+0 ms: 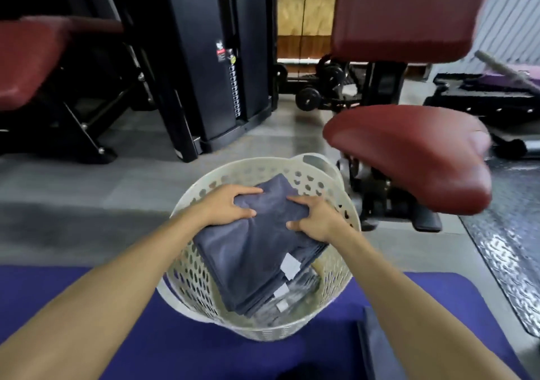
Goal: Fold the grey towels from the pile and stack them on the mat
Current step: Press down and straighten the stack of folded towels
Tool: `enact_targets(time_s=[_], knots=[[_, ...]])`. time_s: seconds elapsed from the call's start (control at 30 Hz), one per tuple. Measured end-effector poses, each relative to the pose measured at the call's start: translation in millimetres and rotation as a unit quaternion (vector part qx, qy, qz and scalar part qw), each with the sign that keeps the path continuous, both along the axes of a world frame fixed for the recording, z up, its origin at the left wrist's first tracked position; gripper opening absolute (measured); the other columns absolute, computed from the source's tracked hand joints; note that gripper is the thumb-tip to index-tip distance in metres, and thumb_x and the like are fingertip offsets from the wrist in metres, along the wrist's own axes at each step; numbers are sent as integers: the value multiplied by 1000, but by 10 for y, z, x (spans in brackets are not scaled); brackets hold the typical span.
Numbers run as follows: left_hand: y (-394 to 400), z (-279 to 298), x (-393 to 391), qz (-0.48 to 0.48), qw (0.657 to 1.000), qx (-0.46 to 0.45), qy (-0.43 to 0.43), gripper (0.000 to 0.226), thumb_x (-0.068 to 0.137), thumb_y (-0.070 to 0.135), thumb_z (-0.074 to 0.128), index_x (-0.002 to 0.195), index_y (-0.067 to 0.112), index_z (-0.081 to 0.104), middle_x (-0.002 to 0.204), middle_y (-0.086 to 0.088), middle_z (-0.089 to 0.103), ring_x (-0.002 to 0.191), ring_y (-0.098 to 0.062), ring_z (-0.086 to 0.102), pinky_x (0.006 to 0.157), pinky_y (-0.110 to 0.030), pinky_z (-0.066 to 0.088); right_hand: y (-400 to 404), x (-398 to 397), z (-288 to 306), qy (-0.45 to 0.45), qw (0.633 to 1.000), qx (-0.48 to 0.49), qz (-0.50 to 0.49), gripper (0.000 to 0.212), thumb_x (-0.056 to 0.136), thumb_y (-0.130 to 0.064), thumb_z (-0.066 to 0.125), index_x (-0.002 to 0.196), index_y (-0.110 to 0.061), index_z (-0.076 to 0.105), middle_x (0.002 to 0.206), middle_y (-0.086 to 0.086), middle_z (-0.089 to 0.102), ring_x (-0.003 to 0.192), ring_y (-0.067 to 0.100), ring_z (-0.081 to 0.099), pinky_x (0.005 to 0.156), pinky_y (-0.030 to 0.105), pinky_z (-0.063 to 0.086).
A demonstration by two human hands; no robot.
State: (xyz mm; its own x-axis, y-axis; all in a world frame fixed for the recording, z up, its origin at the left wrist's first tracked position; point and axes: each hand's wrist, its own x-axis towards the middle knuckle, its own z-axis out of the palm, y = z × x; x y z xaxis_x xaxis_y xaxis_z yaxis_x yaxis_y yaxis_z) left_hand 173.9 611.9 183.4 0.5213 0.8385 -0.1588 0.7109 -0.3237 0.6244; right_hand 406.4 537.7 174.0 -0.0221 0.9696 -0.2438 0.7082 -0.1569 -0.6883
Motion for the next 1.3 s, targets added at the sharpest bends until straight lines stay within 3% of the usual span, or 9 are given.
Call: enact_targets(time_s=[0.23,0.37,0.47,0.57,0.77,1.0,1.13,1.2,1.3], knots=[[242,-1059,53,-11,999,-36,15,57,87,22,73,141,21,54,147,0,49,138,-16,40,105,-16,24,317,82,-935,-24,998,-64,18,72,85,-23,77,148,-20,43,152,3,41,140,19,37,94,6,22],[360,-1627,73,-50,984,-24,168,78,88,53,59,154,25,28,160,-5,28,147,-26,26,117,-32,18,398,201,-1396,-71,984,-145,76,70,92,-19,67,152,-17,32,151,6,40,139,26,38,110,26,30],[247,-2044,160,-109,949,-119,273,91,89,56,60,157,32,5,163,-12,14,147,-32,23,115,-36,26,350,324,-1658,-110,964,-226,90,58,89,-17,63,144,-19,43,142,8,51,124,27,52,92,29,43],[107,-2231,267,-125,914,-117,369,92,88,63,57,156,38,0,164,-12,-9,150,-37,5,116,-51,27,273,448,-1735,-123,958,-246,78,61,90,-17,62,147,-21,41,149,8,43,129,29,48,100,32,43],[64,-2144,334,-109,905,-107,398,89,88,59,58,156,38,5,164,-12,-7,150,-35,5,115,-49,28,135,401,-1558,-110,971,-203,67,49,92,-16,59,138,-26,49,137,5,51,117,28,57,97,37,49],[-148,-1397,581,-18,986,-55,157,41,94,31,61,135,24,58,128,0,64,116,-16,61,102,-34,45,-216,529,-656,-79,992,103,10,32,92,-15,59,124,-14,62,121,3,64,110,19,60,95,35,48],[-567,-768,810,-17,998,-18,-52,25,91,19,68,115,27,70,103,14,70,96,3,65,92,-19,50,-915,817,-285,27,964,245,-96,17,86,-2,70,102,-9,73,94,-3,72,88,7,64,82,9,47],[-834,-469,1005,-43,993,0,-108,21,91,18,68,107,31,72,100,24,69,96,10,63,87,-6,45,-1314,989,-240,43,958,251,-135,16,86,0,69,98,-10,74,89,-7,71,84,6,66,79,10,49],[-1223,-243,1412,-88,982,17,-166,19,90,17,69,104,28,75,98,19,72,93,3,66,82,-8,46,-1851,1333,-429,36,960,209,-181,16,86,-1,69,96,-13,74,84,-13,70,82,3,67,78,13,51]])
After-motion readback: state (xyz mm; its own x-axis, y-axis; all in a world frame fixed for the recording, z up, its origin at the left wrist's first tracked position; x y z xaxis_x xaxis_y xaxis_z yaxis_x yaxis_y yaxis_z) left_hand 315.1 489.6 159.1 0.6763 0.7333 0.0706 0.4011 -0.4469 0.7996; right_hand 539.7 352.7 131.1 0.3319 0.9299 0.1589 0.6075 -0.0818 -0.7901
